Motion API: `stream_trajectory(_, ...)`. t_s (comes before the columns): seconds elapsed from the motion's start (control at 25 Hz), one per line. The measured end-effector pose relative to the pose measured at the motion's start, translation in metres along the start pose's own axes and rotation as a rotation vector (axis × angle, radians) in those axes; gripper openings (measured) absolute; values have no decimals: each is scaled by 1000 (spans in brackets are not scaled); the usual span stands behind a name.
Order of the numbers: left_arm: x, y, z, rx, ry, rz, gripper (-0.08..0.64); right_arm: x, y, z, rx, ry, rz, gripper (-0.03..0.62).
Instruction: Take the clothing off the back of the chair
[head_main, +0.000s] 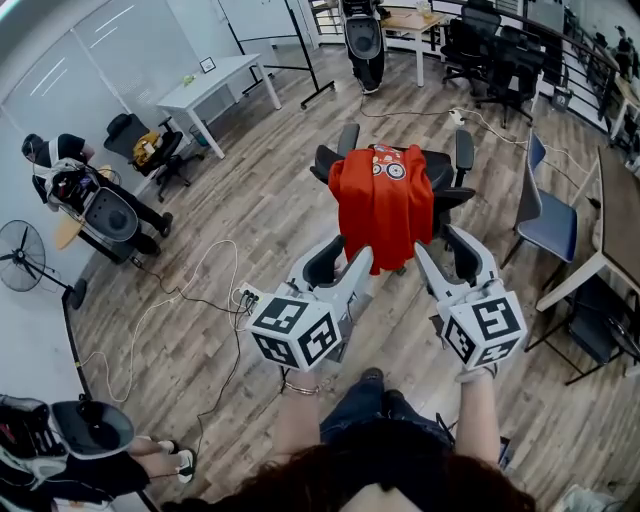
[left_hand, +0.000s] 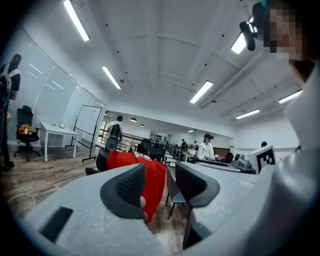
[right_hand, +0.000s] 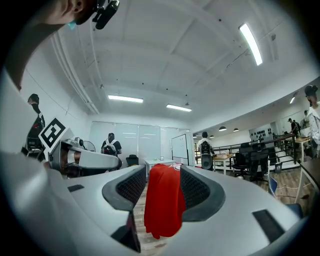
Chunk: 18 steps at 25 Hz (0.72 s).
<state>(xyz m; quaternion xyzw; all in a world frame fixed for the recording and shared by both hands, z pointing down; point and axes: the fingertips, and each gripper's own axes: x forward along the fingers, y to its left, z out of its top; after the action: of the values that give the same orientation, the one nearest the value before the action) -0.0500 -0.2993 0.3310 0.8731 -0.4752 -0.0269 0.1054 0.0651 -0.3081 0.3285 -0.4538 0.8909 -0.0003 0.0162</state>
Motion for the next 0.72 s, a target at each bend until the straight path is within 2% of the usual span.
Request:
stream_trajectory(0.4, 39, 56, -8, -58, 39, -20, 273, 42, -25, -22, 34, 46, -39, 256)
stream_trajectory(0.72, 69, 92, -28, -148, 84, -57, 330, 76, -39, -51, 73, 112, -47, 286)
